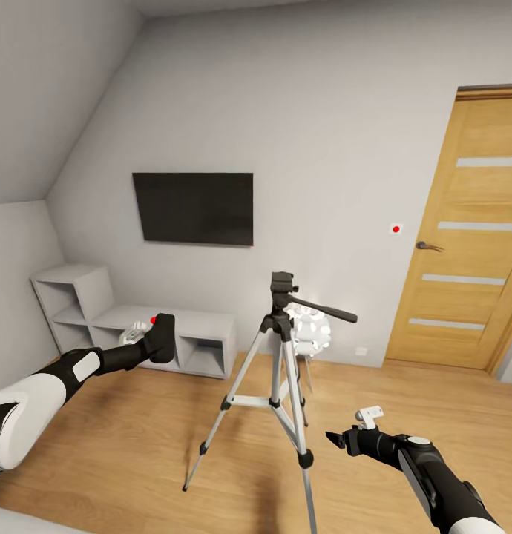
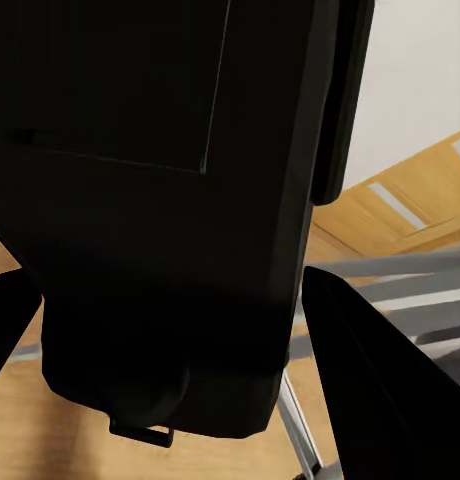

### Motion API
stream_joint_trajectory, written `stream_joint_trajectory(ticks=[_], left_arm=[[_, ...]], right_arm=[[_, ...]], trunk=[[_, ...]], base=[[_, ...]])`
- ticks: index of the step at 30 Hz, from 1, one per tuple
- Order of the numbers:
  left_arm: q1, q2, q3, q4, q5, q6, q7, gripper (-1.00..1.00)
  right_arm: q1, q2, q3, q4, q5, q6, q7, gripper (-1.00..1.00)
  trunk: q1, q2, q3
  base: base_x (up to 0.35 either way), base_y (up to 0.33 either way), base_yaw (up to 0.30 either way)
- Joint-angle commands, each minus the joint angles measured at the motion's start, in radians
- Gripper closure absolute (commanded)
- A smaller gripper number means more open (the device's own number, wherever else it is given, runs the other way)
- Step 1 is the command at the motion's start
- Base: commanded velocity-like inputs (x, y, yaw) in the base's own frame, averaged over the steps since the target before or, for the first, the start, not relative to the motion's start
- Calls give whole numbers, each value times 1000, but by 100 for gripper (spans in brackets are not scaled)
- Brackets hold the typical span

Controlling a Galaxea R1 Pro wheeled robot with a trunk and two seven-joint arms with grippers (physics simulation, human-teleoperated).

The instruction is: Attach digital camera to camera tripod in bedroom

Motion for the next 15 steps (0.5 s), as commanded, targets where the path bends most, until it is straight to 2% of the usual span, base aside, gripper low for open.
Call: stream_joint_trajectory(ticks=[1, 7, 15], left_arm=[[0, 0, 10, -1, 1, 8, -3, 100], [0, 0, 10, 0, 3, 8, -3, 100], [0, 2, 10, 1, 9, 8, -2, 100]], right_arm=[[0, 1, -5, -1, 9, 4, 8, -100], [0, 2, -5, -1, 9, 1, 8, -100], [0, 1, -5, -1, 11, -2, 8, -100]], trunk=[[0, -1, 0], [0, -1, 0], [0, -1, 0]], base=[[48, 0, 0], [21, 0, 0], [261, 0, 0]])
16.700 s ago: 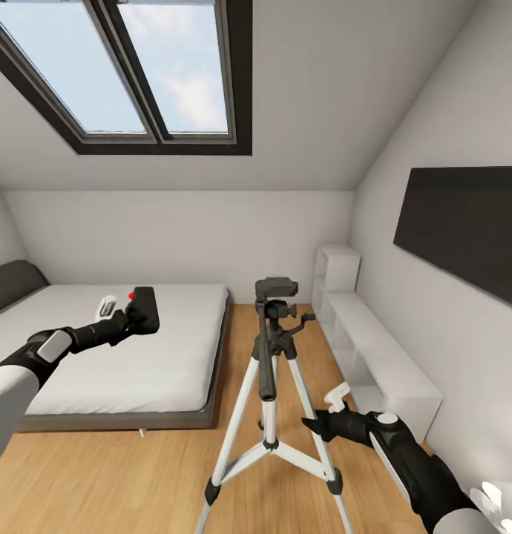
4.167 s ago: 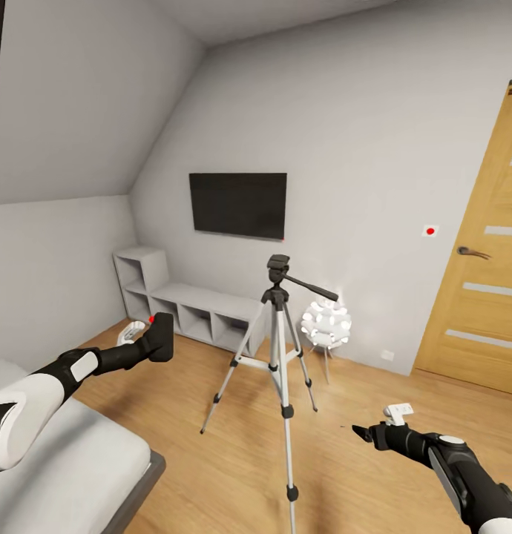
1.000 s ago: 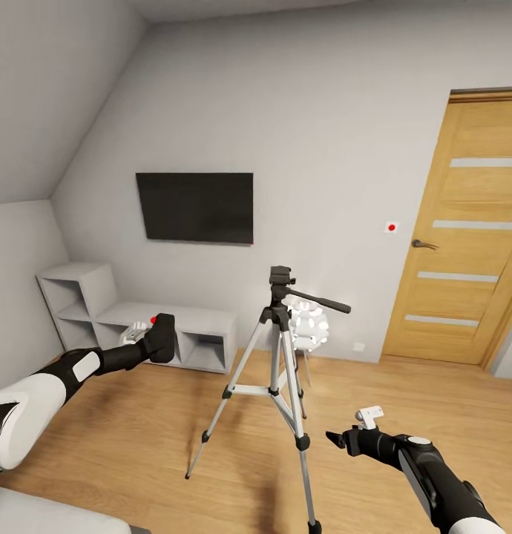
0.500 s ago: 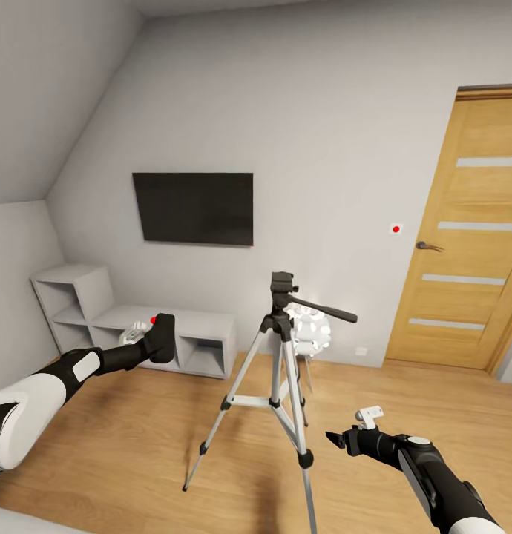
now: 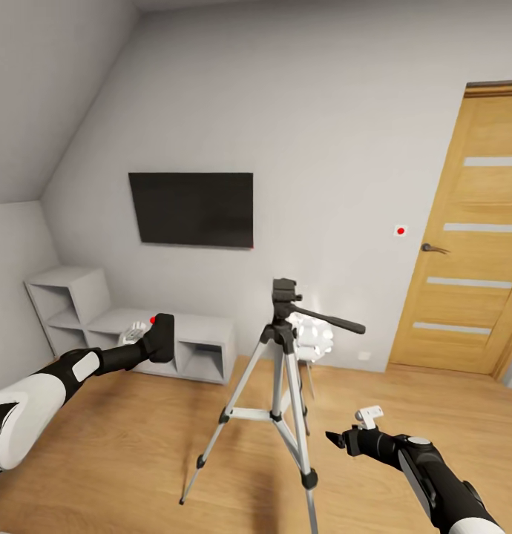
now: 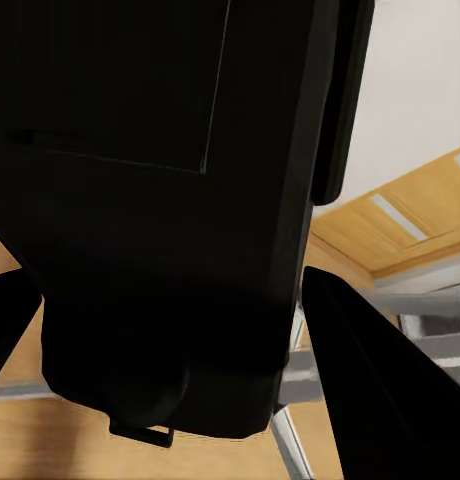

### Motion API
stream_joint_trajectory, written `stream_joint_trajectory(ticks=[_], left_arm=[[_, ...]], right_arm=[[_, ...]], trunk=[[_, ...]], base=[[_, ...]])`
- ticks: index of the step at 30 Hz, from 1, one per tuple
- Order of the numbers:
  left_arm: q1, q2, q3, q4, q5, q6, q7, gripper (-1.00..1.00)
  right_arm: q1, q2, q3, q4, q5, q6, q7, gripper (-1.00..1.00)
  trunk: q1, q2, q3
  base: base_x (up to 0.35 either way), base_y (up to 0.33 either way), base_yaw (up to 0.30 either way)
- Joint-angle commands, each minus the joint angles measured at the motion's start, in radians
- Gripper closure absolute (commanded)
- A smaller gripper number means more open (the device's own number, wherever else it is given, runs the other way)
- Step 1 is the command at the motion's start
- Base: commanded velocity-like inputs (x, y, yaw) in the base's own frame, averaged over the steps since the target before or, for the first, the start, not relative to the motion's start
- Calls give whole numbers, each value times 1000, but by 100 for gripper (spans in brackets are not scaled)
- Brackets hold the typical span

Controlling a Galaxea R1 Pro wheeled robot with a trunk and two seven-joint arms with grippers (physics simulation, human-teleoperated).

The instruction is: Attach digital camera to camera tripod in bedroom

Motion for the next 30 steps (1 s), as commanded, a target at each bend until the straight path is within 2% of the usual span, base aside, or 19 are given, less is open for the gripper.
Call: stream_joint_trajectory(ticks=[1, 5, 10, 25, 30], left_arm=[[0, 0, 10, -1, 0, 8, -3, 100], [0, 0, 10, -1, 0, 8, -5, 100], [0, 0, 10, -1, -2, 8, -7, 100], [-1, 0, 10, -1, -7, 8, -8, 100], [-1, 0, 10, -1, -7, 8, -8, 100]], right_arm=[[0, 1, -5, -1, 11, 4, 8, -100], [-1, 2, -5, -1, 26, 4, 8, -100], [-1, 2, -5, -1, 42, 4, 9, -100], [-1, 4, -5, -1, 44, 2, 12, -100], [0, 6, 15, -1, 44, 2, 11, -100]], trunk=[[1, -1, 0], [1, -1, 0], [1, -1, 0], [1, -1, 0], [1, -1, 0]], base=[[312, 0, 0], [248, 0, 0], [51, 0, 0], [4, 0, 0], [0, 0, 0]])
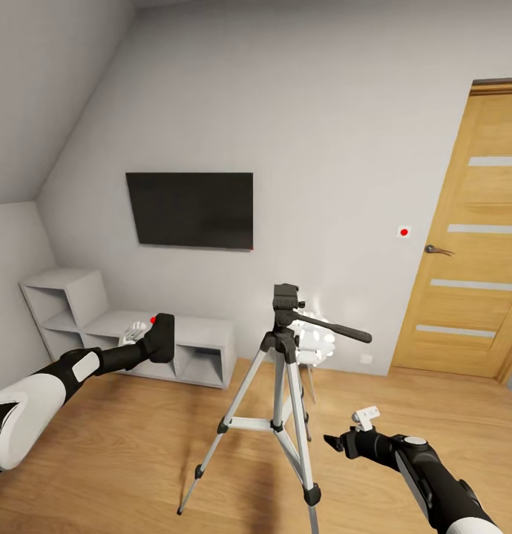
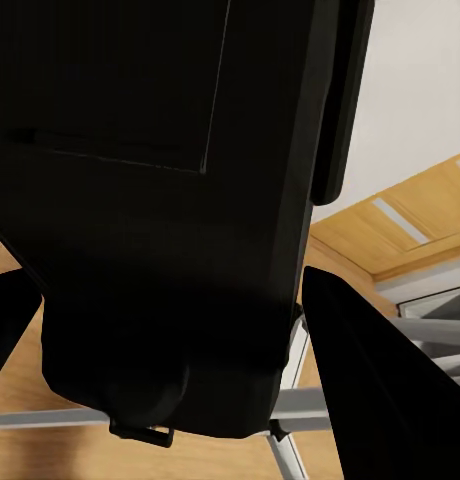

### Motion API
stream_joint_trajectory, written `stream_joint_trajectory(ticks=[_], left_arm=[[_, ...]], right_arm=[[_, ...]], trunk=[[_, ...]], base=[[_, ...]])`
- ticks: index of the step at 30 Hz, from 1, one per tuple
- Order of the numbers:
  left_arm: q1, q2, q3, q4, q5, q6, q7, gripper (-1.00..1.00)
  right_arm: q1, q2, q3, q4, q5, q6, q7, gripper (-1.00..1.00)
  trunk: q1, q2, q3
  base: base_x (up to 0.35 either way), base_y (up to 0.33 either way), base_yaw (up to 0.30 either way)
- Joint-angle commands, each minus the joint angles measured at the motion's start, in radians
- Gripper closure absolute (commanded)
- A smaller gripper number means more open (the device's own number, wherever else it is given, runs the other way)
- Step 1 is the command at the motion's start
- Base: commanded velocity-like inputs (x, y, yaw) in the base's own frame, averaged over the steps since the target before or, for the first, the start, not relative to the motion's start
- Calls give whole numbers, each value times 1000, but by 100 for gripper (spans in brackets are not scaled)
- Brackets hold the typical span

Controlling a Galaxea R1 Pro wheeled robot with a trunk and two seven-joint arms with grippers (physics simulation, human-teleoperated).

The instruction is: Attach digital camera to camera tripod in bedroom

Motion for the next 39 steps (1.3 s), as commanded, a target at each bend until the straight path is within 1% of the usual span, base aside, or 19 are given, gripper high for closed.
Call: stream_joint_trajectory(ticks=[1, 7, 23, 31, 33, 34, 37, 39], left_arm=[[0, 0, 10, 0, 1, 8, -3, 100], [0, 0, 10, -1, 0, 8, -3, 100], [0, 0, 10, -1, 0, 8, -3, 100], [0, -2, 10, -1, 0, 8, -3, 100], [0, -2, 10, -1, 0, 8, -3, 100], [0, -3, 10, -1, 0, 8, -3, 100], [0, -3, 10, -1, 0, 8, -3, 100], [0, -4, 10, -1, 0, 8, -3, 100]], right_arm=[[0, 1, -3, -1, 10, 4, 8, -100], [0, 2, 3, -1, 9, 4, 5, -100], [-1, 2, 3, -1, 9, 3, 8, -100], [0, 5, 12, -15, 9, 1, 85, -100], [-1, 13, 17, -16, 9, 0, 104, -100], [-1, 33, 25, -16, 10, -5, 116, -100], [-1, 48, 35, -16, 10, -16, 121, -100], [-1, 54, 41, -16, 10, -22, 122, -100]], trunk=[[0, -1, 0], [0, -1, 0], [0, -1, 0], [0, -1, 0], [0, -1, 0], [0, -1, 0], [0, -1, 0], [0, -1, 0]], base=[[0, 0, 0], [0, 0, 0], [0, 0, 0], [0, 0, 0], [0, 0, 0], [0, 0, 0], [0, 0, 0], [0, 0, 0]])
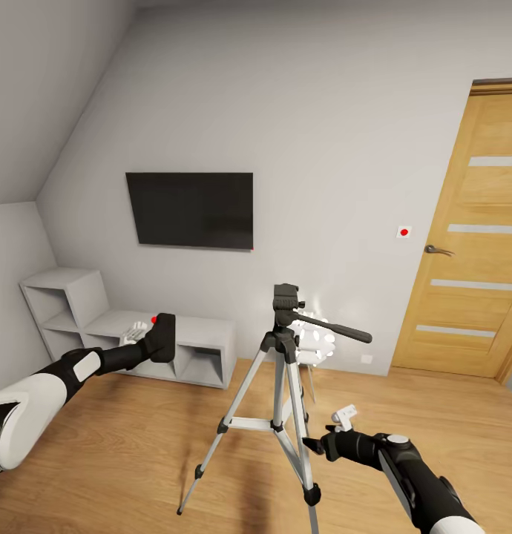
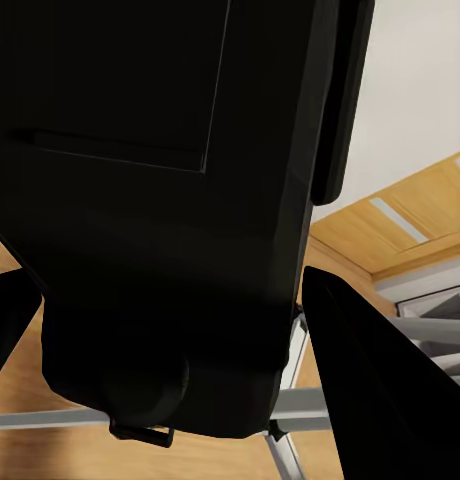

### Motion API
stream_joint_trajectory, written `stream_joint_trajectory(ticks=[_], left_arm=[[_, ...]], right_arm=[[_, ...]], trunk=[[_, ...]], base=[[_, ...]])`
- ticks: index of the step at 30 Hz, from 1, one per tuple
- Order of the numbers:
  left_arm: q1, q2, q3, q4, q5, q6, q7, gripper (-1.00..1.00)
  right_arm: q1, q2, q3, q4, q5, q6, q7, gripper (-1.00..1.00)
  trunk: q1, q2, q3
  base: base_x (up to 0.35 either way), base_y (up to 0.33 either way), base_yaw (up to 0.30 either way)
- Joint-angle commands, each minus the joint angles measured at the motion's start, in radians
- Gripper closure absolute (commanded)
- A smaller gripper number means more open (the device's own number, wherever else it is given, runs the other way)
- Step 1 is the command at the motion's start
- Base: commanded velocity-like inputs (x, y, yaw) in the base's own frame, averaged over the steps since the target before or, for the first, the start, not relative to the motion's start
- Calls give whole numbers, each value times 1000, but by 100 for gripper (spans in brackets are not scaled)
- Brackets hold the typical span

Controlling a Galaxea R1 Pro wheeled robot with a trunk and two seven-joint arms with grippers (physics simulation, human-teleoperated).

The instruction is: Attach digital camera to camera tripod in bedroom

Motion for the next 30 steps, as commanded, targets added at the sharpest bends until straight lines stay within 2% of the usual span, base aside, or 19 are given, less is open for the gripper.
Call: stream_joint_trajectory(ticks=[1, 2, 6, 12, 16, 30], left_arm=[[0, 0, 10, -1, 1, 8, -3, 100], [0, -1, 10, -1, 0, 8, -3, 100], [0, -3, 10, -1, 0, 8, -3, 100], [0, -4, 10, -1, 1, 8, -5, 100], [0, -3, 10, -1, 1, 7, -5, 100], [0, -3, 10, -1, 0, 6, -4, 100]], right_arm=[[0, 4, -1, -1, 10, 1, 7, -100], [0, 15, 13, 1, 10, -6, 3, -100], [-1, 32, 31, 5, 11, -14, -7, -100], [-1, 52, 34, 9, 14, -16, -30, -100], [-1, 55, 33, 10, 14, -16, -36, -100], [-1, 56, 32, 11, 12, -23, -39, -100]], trunk=[[0, -1, 0], [0, -1, 0], [0, -1, 0], [0, -1, 0], [0, -1, 0], [0, -1, 0]], base=[[0, 0, 0], [0, 0, 0], [0, 0, 0], [144, 10, 0], [236, 30, 0], [7, 1, 0]])
